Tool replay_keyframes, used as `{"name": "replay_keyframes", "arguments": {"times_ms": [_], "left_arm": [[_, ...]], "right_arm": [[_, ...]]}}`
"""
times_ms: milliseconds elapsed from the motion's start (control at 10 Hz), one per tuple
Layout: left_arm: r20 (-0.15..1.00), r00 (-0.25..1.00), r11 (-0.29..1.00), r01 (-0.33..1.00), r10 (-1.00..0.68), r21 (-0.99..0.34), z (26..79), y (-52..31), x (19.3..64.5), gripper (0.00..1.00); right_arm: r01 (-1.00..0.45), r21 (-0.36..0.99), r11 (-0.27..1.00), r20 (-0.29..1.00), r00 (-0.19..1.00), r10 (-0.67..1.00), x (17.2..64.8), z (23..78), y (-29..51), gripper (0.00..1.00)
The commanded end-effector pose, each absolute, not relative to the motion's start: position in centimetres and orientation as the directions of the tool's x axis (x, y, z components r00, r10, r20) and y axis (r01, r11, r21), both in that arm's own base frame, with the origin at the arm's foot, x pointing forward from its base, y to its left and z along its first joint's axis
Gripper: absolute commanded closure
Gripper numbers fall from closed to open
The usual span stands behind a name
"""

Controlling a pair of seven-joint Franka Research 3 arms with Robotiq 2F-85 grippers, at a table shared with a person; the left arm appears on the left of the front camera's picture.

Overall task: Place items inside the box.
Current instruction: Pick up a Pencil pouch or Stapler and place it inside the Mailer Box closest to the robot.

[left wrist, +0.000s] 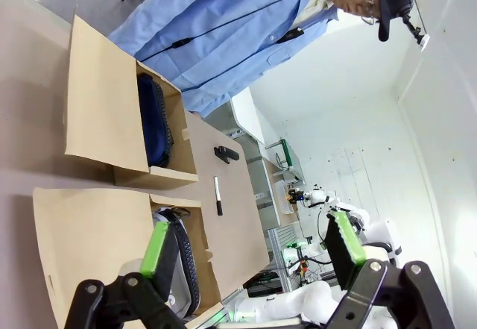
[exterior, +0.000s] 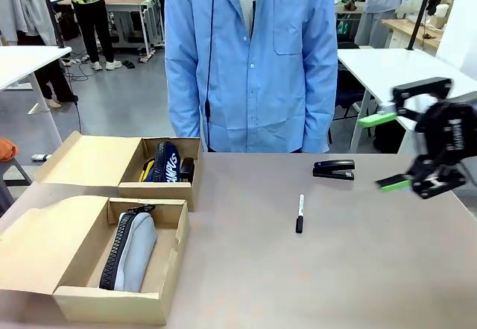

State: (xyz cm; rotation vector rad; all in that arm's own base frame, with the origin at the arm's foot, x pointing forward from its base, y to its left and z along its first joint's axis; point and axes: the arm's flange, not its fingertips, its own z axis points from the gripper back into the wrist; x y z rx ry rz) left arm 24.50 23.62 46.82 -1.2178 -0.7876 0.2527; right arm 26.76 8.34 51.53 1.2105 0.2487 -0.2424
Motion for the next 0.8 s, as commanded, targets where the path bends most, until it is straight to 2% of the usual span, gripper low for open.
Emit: {"name": "replay_keyframes", "arguments": {"times_ms": [0,100,200,300,400,700], "left_arm": [[0.424,0.704,0.354,0.255,0.57,-0.9,46.8,23.5,24.5,0.0],[0.424,0.704,0.354,0.255,0.57,-0.9,46.8,23.5,24.5,0.0],[0.424,0.704,0.354,0.255,0.57,-0.9,46.8,23.5,24.5,0.0],[0.424,0.704,0.354,0.255,0.57,-0.9,46.8,23.5,24.5,0.0],[0.424,0.704,0.354,0.255,0.57,-0.9,46.8,23.5,24.5,0.0],[0.424,0.704,0.354,0.255,0.57,-0.9,46.8,23.5,24.5,0.0]], "right_arm": [[0.35,0.899,0.263,-0.33,0.937,-0.116,28.7,48.8,1.0,0.0],[0.355,0.901,0.248,-0.337,0.935,-0.114,28.9,47.1,-0.6,0.0],[0.354,0.89,0.289,-0.34,0.935,-0.1,29.5,45.3,-1.1,0.0],[0.42,0.83,0.366,-0.378,0.907,-0.184,31.0,43.9,1.1,0.0],[0.383,0.888,0.255,-0.356,0.923,-0.147,28.3,46.8,-1.3,0.0],[0.383,0.888,0.255,-0.356,0.923,-0.147,28.3,46.8,-1.3,0.0]]}}
